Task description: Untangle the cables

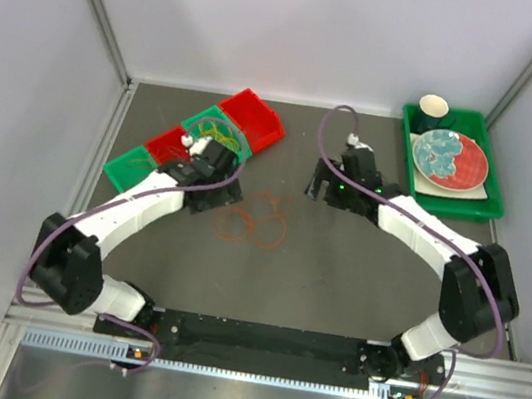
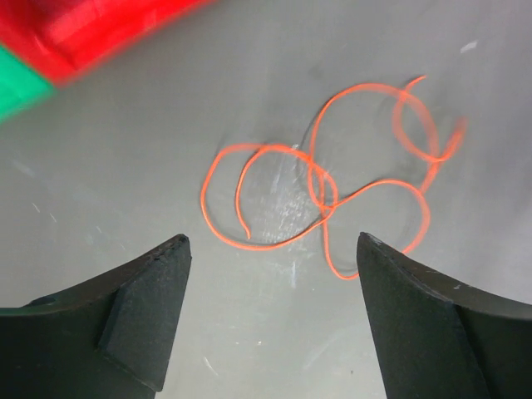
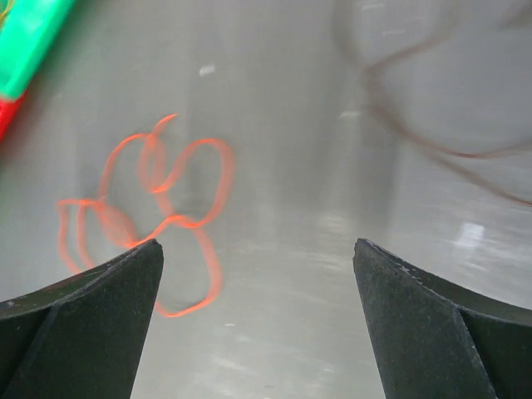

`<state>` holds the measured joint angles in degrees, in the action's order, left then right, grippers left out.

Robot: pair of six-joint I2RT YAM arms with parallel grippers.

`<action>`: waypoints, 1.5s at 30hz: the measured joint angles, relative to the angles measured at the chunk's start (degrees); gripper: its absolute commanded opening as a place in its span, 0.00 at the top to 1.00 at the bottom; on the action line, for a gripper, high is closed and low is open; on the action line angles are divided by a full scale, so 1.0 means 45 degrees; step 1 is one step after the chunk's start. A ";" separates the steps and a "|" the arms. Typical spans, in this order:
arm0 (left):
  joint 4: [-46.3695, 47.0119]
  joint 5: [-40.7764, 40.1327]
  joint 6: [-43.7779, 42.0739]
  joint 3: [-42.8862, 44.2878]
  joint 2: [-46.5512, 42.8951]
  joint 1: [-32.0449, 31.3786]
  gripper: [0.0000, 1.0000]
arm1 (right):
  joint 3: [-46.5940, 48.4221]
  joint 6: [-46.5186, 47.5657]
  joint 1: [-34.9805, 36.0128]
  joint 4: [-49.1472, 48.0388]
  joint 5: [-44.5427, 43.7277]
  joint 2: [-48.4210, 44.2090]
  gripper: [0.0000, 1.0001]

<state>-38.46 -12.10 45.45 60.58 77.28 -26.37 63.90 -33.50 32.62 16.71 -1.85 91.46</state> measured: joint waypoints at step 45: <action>0.0889 -0.3099 0.1773 0.1166 0.3351 -0.1851 1.00 | -0.1783 0.0296 -0.1447 -0.0296 0.0797 -0.0879 0.07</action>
<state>-34.46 -26.04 53.43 65.82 92.36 -34.70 55.88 -32.16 26.11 15.38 1.74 87.50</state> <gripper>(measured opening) 0.014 0.930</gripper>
